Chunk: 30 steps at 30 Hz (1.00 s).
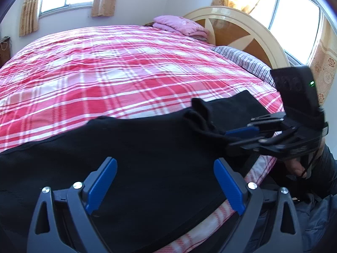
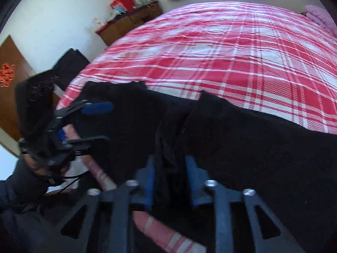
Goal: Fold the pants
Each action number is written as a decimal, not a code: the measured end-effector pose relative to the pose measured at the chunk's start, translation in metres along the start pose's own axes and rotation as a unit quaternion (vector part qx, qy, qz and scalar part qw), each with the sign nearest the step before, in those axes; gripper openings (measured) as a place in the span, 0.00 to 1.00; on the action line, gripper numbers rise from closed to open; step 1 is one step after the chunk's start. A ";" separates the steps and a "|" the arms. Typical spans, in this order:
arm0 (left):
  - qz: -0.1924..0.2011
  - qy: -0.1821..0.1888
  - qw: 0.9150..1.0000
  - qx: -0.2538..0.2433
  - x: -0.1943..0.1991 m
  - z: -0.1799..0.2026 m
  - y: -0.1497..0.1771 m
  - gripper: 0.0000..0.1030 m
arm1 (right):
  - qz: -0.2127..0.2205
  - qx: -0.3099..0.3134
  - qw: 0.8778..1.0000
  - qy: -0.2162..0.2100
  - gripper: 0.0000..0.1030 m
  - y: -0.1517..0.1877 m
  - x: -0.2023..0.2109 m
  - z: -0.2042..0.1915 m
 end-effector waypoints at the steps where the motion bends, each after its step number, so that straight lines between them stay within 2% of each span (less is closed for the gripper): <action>1: -0.002 0.005 1.000 0.001 -0.002 0.002 -0.001 0.93 | 0.005 0.003 1.000 -0.008 0.43 0.001 0.010 0.000; 2: -0.003 0.009 1.000 0.002 -0.004 0.005 -0.002 0.93 | 0.018 0.008 1.000 -0.008 0.43 0.004 0.023 0.002; 4: -0.004 0.018 1.000 0.000 -0.009 0.012 -0.005 0.93 | 0.043 0.012 0.999 0.017 0.43 0.006 0.041 0.008; 6: -0.006 0.029 1.000 -0.001 -0.016 0.019 -0.008 0.93 | 0.055 0.009 0.998 0.042 0.43 0.010 0.051 0.015; 9: -0.006 0.045 0.999 -0.002 -0.025 0.028 -0.014 0.93 | 0.058 0.003 0.997 0.053 0.43 0.018 0.056 0.023; 13: -0.006 0.015 1.000 0.001 -0.032 0.028 -0.022 0.93 | 0.038 0.035 0.998 0.048 0.43 0.026 0.041 0.008; 15: 0.001 0.014 1.000 0.011 -0.027 0.022 -0.023 0.93 | 0.028 0.060 0.997 0.044 0.43 0.028 0.028 -0.004; 21: 0.008 -0.001 0.999 0.040 -0.017 0.002 -0.018 0.93 | 0.013 0.115 0.989 0.087 0.42 0.026 -0.009 -0.024; 22: 0.009 -0.002 0.999 0.046 -0.016 -0.002 -0.017 0.93 | 0.010 0.120 0.988 0.097 0.32 0.027 -0.013 -0.025; 23: 0.011 -0.002 0.999 0.052 -0.015 -0.005 -0.017 0.93 | 0.006 0.127 0.986 0.104 0.10 0.028 -0.015 -0.028; 24: 0.013 -0.001 0.998 0.059 -0.013 -0.008 -0.016 0.93 | 0.006 0.128 0.986 0.104 0.05 0.028 -0.015 -0.029; 30: 0.024 0.008 0.998 0.062 -0.008 -0.010 -0.020 0.93 | 0.040 0.155 0.984 0.081 0.05 0.035 0.020 -0.053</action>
Point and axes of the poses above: each gripper's, at about its wrist camera, not at the fingertips, and x roughly against the way its jaws point, z to its right, y to its underside, the point moved 1 cm from there along -x, roughly the way its jaws point, and after that the axes turned 6 degrees about -x, right-handed, at the moved point
